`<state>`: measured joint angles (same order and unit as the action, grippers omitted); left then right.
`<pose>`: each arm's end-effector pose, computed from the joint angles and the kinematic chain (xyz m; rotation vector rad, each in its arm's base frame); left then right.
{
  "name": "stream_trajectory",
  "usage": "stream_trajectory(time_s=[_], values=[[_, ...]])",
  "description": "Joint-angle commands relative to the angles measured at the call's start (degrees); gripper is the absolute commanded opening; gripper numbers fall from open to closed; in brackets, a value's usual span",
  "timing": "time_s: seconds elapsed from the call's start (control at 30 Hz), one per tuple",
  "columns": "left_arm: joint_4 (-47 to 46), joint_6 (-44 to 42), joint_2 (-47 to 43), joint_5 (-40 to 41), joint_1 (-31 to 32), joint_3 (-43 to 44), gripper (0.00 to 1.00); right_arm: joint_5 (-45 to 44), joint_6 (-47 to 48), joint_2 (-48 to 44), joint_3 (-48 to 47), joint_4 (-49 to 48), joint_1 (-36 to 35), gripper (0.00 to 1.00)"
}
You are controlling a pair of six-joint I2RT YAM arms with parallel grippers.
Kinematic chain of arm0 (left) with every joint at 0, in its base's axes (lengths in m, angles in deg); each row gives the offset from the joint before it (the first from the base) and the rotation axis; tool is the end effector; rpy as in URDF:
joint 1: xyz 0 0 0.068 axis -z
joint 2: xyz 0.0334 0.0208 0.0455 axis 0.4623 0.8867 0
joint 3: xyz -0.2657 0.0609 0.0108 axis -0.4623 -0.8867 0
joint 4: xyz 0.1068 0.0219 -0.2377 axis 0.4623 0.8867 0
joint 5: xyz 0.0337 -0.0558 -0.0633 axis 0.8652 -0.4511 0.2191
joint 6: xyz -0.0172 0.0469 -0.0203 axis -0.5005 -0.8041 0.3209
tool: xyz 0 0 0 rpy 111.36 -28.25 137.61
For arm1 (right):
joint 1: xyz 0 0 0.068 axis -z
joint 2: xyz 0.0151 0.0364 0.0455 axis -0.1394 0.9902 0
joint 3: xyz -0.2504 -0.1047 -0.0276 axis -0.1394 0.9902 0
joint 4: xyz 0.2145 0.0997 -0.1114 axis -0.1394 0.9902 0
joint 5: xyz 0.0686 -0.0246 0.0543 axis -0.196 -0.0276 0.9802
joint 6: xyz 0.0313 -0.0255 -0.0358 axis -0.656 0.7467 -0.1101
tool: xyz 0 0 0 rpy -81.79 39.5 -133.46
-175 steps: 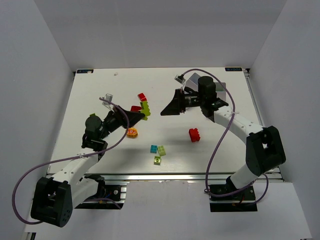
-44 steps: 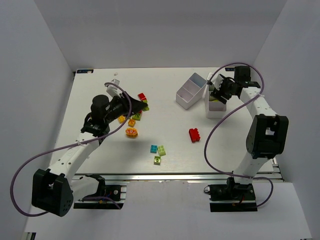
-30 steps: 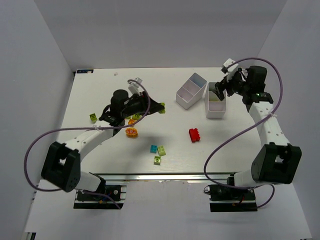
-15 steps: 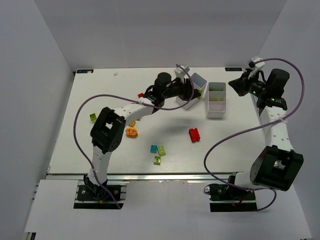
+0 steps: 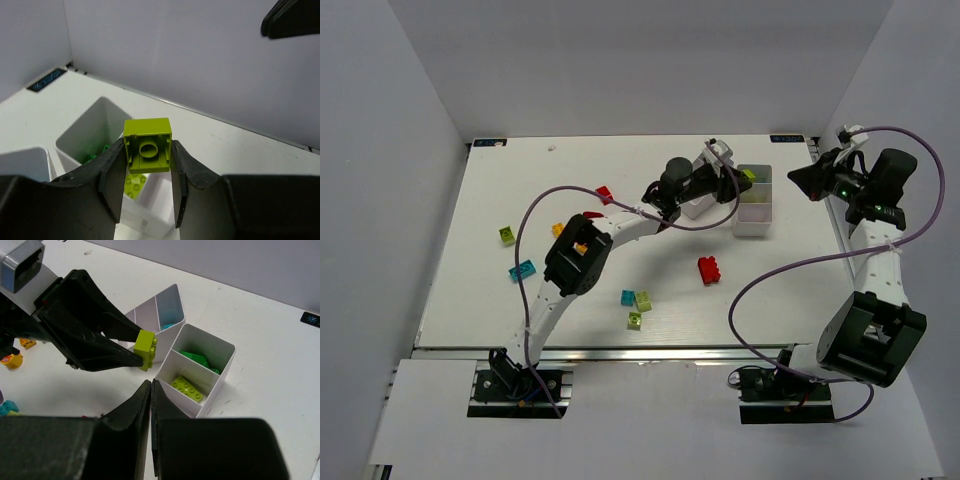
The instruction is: Sort the legos into containers by color
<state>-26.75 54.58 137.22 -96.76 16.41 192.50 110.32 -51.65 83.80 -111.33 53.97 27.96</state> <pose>0.3996 -0.4069 0.2275 0.8104 1.3809 -1.0979 0.2994 -0.0779 0.3527 -0.4667 1.6865 0.5050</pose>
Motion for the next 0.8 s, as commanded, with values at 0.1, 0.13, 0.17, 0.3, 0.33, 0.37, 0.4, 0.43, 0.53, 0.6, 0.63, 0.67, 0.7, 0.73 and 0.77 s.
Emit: stream_trajectory(time_s=[0.1,0.13,0.17,0.3,0.33,0.37,0.4,0.43,0.53,0.6,0.63,0.67,0.7,0.73,0.77], values=[[-2.55,-7.09,2.11,1.96,1.49,5.15,0.00,3.79,-2.36,-1.69,1.18,-1.95,1.50,0.09],[-1.06,-7.88,2.55,2.57,1.58,5.86,0.00,4.05,-2.54,-1.69,1.18,-1.95,1.67,0.09],[-0.44,-8.32,3.42,2.84,1.76,6.48,0.00,4.23,-2.63,-1.69,1.36,-1.95,1.76,0.09],[2.72,-11.04,5.01,4.42,2.46,9.03,0.00,5.20,-3.07,-1.60,1.62,-1.95,1.94,0.10],[3.52,-11.13,5.36,4.77,2.55,10.25,0.00,5.37,-3.33,-1.69,1.79,-1.87,1.94,0.10],[4.22,-11.66,5.80,5.82,2.81,10.79,0.00,5.46,-3.50,-1.69,1.80,-3.52,2.03,0.10],[5.27,-12.88,6.33,6.44,2.81,11.14,0.00,5.72,-3.59,-1.69,1.71,-3.53,2.03,0.10],[5.46,-13.15,6.50,6.97,2.90,11.32,0.00,5.90,-3.77,-1.69,1.71,-3.62,2.03,0.11],[5.90,-13.42,6.86,7.94,2.90,11.32,0.05,6.34,-3.68,-1.95,1.97,-3.62,2.03,0.12],[6.42,-13.68,7.03,8.73,3.08,11.49,0.10,6.43,-3.68,-2.30,2.23,-3.62,2.12,0.12],[6.69,-13.95,7.12,9.16,3.17,11.58,0.12,6.60,-3.68,-2.39,2.41,-3.62,2.12,0.12],[6.69,-13.86,7.12,9.52,3.17,11.58,0.16,6.78,-3.68,-2.39,2.50,-3.62,2.12,0.13],[6.95,-13.86,7.21,9.61,3.17,11.67,0.20,6.87,-3.68,-2.48,2.50,-3.62,2.12,0.13],[7.21,-13.86,7.21,9.87,3.34,11.93,0.26,6.87,-3.68,-2.56,2.76,-3.62,2.12,0.14],[7.56,-13.86,7.30,10.39,3.52,12.28,0.39,6.95,-3.68,-2.65,2.76,-3.62,2.12,0.14]])
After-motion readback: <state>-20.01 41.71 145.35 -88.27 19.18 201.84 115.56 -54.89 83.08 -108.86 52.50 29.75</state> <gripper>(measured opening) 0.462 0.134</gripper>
